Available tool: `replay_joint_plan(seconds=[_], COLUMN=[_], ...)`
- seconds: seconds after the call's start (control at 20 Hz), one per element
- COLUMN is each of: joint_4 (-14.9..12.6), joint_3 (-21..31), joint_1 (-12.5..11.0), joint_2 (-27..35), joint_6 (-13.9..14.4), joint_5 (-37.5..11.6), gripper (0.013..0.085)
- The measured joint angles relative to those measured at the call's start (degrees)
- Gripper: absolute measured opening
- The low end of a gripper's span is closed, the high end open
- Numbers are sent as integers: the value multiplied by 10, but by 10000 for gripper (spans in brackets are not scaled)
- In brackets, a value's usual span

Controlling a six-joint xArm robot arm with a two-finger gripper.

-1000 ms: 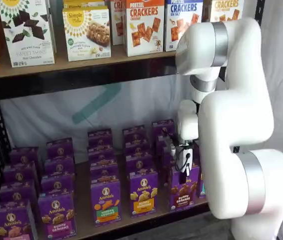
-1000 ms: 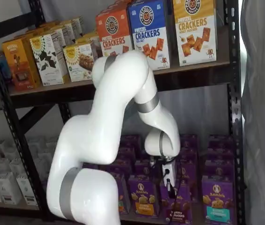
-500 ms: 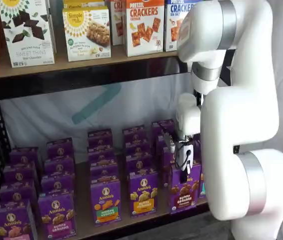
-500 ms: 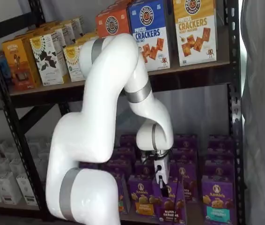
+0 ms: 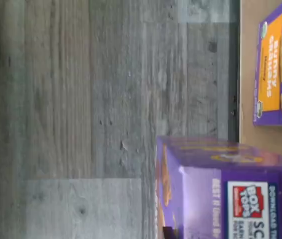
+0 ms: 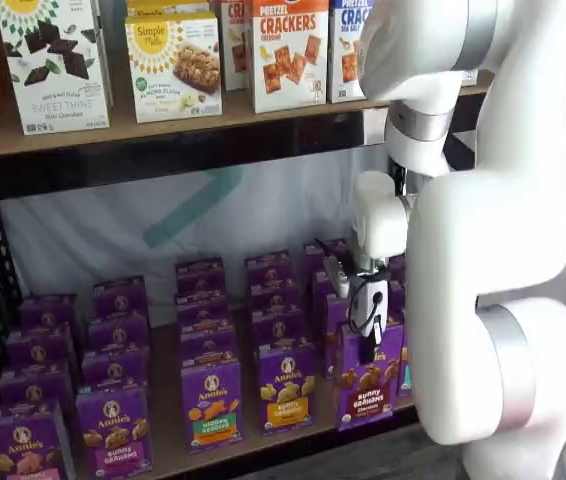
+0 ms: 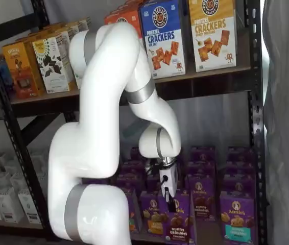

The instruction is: Pick up the purple box with a brown patch in the center, on the bottom shelf, the fifth box from the left

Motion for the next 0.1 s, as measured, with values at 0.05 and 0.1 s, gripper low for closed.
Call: replay_joint_plan(seconds=[0.05, 0.1], joint_4=[-1, -3], joint_3=[10, 18], joint_1=[3, 5], joint_2=[-11, -19], joint_6=[4, 8], joint_5=[-3, -4], gripper=[290, 290])
